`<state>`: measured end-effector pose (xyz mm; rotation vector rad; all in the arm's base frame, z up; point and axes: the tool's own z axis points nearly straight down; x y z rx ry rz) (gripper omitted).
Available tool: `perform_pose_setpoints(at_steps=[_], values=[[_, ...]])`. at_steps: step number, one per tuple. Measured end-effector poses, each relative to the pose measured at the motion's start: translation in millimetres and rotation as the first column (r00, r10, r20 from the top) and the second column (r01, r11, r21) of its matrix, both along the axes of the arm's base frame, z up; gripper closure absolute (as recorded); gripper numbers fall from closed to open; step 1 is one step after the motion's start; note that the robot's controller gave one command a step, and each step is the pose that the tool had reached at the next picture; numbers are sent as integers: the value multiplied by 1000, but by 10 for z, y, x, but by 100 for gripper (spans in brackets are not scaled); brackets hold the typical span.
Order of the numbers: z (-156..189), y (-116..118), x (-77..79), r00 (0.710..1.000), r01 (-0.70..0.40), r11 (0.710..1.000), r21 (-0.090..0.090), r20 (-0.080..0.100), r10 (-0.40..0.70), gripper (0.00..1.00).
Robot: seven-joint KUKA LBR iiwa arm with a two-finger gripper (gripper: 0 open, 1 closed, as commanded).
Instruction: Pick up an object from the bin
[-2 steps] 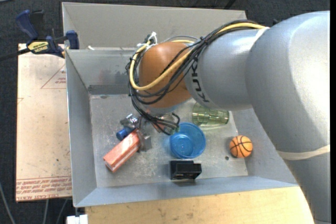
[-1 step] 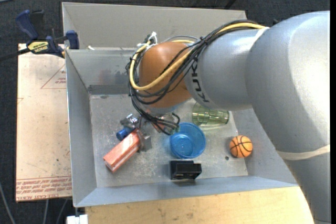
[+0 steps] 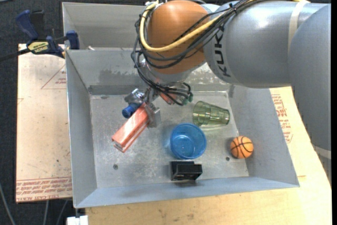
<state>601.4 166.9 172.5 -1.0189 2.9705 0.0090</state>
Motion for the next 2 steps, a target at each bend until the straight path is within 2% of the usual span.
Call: perform_pose_setpoints(at_steps=[1, 2], values=[[-1, 0, -1, 1000, 0, 1000, 0, -1, 0, 100], [1912, 173, 5, 997, -72, 997, 2, 4, 72, 100]])
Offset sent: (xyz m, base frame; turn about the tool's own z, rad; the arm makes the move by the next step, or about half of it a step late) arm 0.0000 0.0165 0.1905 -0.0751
